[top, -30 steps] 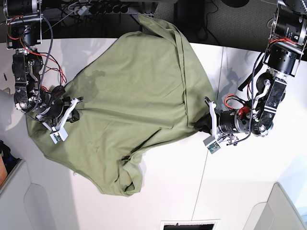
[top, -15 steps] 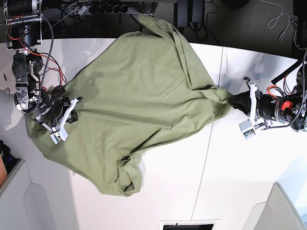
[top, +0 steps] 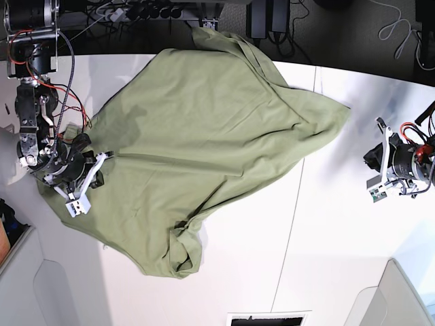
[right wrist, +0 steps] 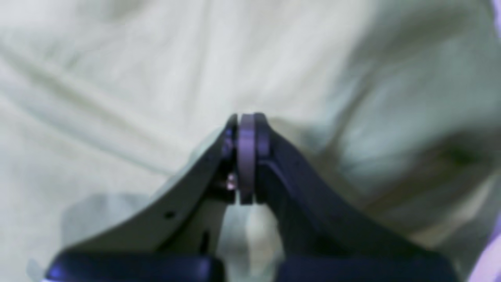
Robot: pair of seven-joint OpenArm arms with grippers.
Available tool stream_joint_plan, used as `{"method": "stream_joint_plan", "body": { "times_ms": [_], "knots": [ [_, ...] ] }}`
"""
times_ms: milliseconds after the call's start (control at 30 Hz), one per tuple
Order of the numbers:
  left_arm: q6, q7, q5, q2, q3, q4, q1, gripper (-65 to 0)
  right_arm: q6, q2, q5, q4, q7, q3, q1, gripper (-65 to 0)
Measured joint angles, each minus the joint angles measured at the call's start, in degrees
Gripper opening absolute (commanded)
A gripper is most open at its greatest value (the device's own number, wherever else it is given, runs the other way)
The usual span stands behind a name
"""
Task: Layout the t-shirt on the table in an organized manner, then fold the t-shirt properly
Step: 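Regrasp the shirt edge with the left gripper and pull it outward, then stretch the shirt between both grippers, pulling them apart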
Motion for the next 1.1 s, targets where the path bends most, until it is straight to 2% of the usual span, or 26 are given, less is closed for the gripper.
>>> {"method": "stream_joint_plan", "body": {
  "times_ms": [133, 200, 267, 333, 433, 567, 733, 800, 933, 1100],
  "knots": [
    [0.02, 0.35, -12.61, -0.11, -0.09, 1.49, 0.57, -54.7, -0.39, 0.02, -0.02, 0.09, 0.68, 0.22, 2.27, -65.0],
    [0.0, 2.38, -17.99, 0.9, -0.09, 2.69, 1.33, -54.8, -0.79, -0.04, -0.09, 0.09, 1.49, 0.2, 2.89, -65.0],
    [0.0, 6.12, -21.11, 3.17, -0.11, 3.17, 1.64, -54.8, -1.6, 0.02, -0.28, 0.04, 1.88, 0.2, 3.54, -65.0],
    [0.0, 6.38, -23.39, 6.29, -0.13, 3.13, 2.78, -54.8, -1.6, 0.02, -0.48, -0.48, 2.64, 0.22, 3.76, -65.0],
    [0.0, 6.4, -23.23, 11.3, -0.09, 1.77, 5.11, -54.8, -1.09, -0.2, -0.44, -3.15, 3.63, 0.2, 3.76, -65.0],
    [-0.15, 5.6, -14.53, 17.07, -0.09, -4.55, 6.4, -54.8, 0.7, -0.17, -0.59, -9.01, 5.16, 0.17, 3.69, -65.0],
    [-2.64, -8.92, -5.11, 20.44, -0.48, -16.85, 2.99, -54.8, 2.84, 0.5, -0.68, -14.8, 7.89, 0.26, 4.35, -65.0],
    [-3.21, -13.0, -1.18, 21.99, -0.61, -22.32, -0.48, -54.8, 2.75, 1.44, 0.02, -15.45, 7.82, 0.26, 4.37, -65.0],
    [-2.97, -14.58, 8.63, 26.73, -0.98, -32.54, -9.38, -55.1, 2.75, 4.13, 6.54, -13.27, 5.01, 0.28, 2.27, -65.0],
    [-2.1, -16.72, 13.64, 31.34, 1.18, -41.22, -17.49, -55.1, 2.71, 4.9, 10.54, -6.99, -0.33, 0.55, -1.4, -65.0]
  ]
}}
